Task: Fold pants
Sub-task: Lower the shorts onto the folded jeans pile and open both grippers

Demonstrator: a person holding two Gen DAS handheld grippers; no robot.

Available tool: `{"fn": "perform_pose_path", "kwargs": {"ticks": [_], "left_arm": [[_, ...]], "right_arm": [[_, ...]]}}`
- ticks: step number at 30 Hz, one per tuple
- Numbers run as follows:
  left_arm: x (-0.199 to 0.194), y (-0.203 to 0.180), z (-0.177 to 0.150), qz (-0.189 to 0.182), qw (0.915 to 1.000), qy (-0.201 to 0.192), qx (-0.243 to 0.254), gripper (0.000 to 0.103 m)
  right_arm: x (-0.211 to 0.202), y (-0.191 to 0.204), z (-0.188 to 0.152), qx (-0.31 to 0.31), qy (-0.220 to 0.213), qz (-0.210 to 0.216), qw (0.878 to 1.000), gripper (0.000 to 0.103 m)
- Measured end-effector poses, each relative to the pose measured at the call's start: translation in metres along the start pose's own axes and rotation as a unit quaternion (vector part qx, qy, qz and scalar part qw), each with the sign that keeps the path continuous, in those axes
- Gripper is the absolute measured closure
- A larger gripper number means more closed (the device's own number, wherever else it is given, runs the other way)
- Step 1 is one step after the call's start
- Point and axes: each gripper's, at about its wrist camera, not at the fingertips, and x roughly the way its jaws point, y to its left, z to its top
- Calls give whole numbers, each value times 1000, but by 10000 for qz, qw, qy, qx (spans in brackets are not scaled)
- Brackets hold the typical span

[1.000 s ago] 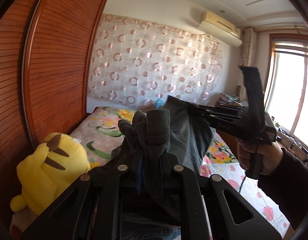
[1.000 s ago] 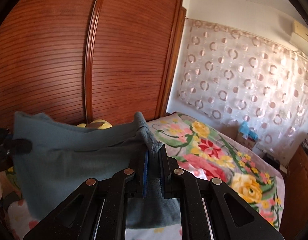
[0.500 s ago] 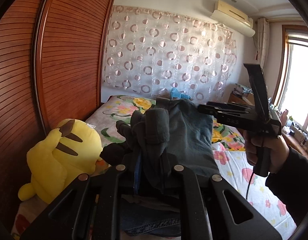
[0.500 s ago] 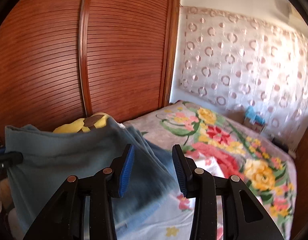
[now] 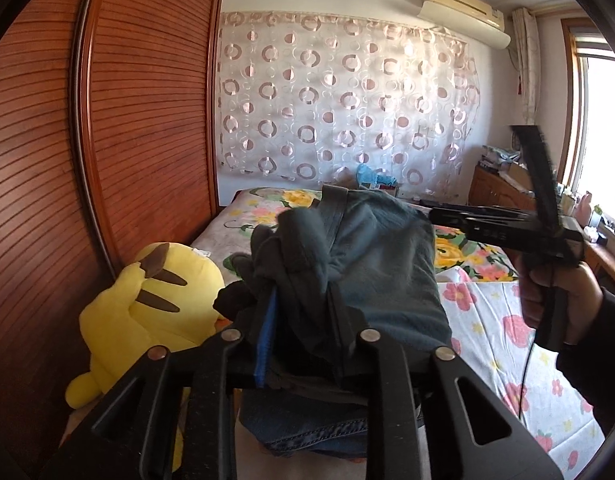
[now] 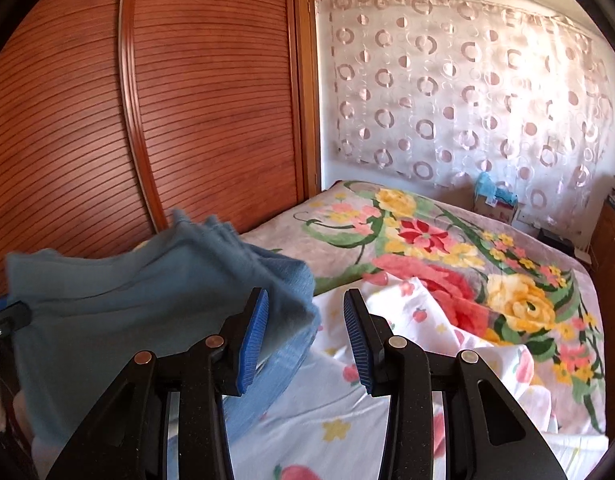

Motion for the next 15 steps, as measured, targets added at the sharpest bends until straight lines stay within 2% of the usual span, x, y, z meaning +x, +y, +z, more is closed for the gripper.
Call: {"fn": "perform_pose_path", "kwargs": {"ticks": [4, 12, 13, 15], "left_arm": [[-6, 0, 1, 50, 10000, -39, 54, 67], [-15, -3, -2, 65, 9999, -7, 134, 65], [-16, -3, -3, 68, 9999, 1, 154, 60], [-18, -4, -4, 61, 9998, -23, 165, 59]], "right_arm": [[-18, 11, -13, -77, -56, 54, 9999, 62], [-41, 26, -28, -141, -84, 125, 9998, 62], [-44, 26, -30, -135, -84, 131, 9998, 62], [-48, 28, -32, -138, -72, 115, 9998, 62]]}}
